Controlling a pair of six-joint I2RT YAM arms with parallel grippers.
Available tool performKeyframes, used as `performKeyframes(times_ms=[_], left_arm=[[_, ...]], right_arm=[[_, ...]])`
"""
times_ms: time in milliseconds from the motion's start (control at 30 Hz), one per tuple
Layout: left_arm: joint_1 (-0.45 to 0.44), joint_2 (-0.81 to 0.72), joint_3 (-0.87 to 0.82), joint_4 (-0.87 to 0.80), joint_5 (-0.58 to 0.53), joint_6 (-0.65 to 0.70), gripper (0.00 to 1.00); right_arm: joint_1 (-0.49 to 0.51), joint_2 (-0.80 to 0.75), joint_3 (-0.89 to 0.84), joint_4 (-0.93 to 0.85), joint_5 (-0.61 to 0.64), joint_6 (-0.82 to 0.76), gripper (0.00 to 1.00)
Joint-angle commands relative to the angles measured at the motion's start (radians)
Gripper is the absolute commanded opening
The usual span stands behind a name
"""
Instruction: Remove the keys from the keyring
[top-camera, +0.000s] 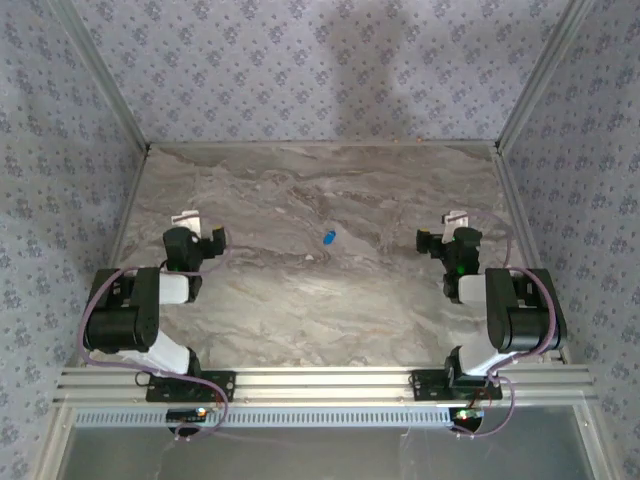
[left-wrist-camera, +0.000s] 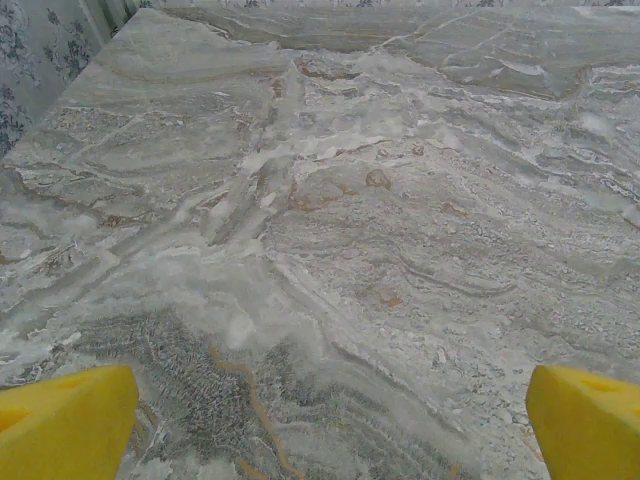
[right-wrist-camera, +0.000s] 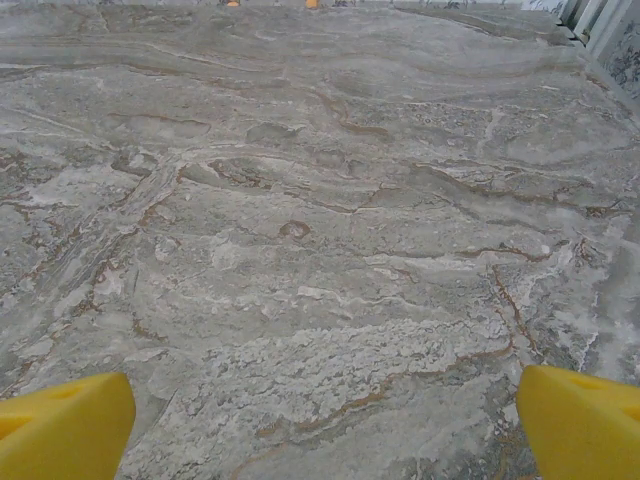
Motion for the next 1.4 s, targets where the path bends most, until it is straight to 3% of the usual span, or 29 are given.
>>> performKeyframes(times_ms=[0, 1133, 1367], left_arm=[[0.0, -0.005, 0.022, 0.004, 0.015, -0.007, 0.99], [0.001, -0.007, 0.021, 0.007, 0.017, -0.007, 0.99], [0.0, -0.125, 0.182, -0.375, -0.041, -0.039, 0.99]], right_arm=[[-0.007, -0.004, 0.02, -0.004, -0.011, 0.013, 1.0], [-0.007, -0.008, 0.017, 0.003, -0.01, 0.016, 1.0], [-0.005, -0.189, 0.111, -0.296, 0.025, 0.028, 1.0]])
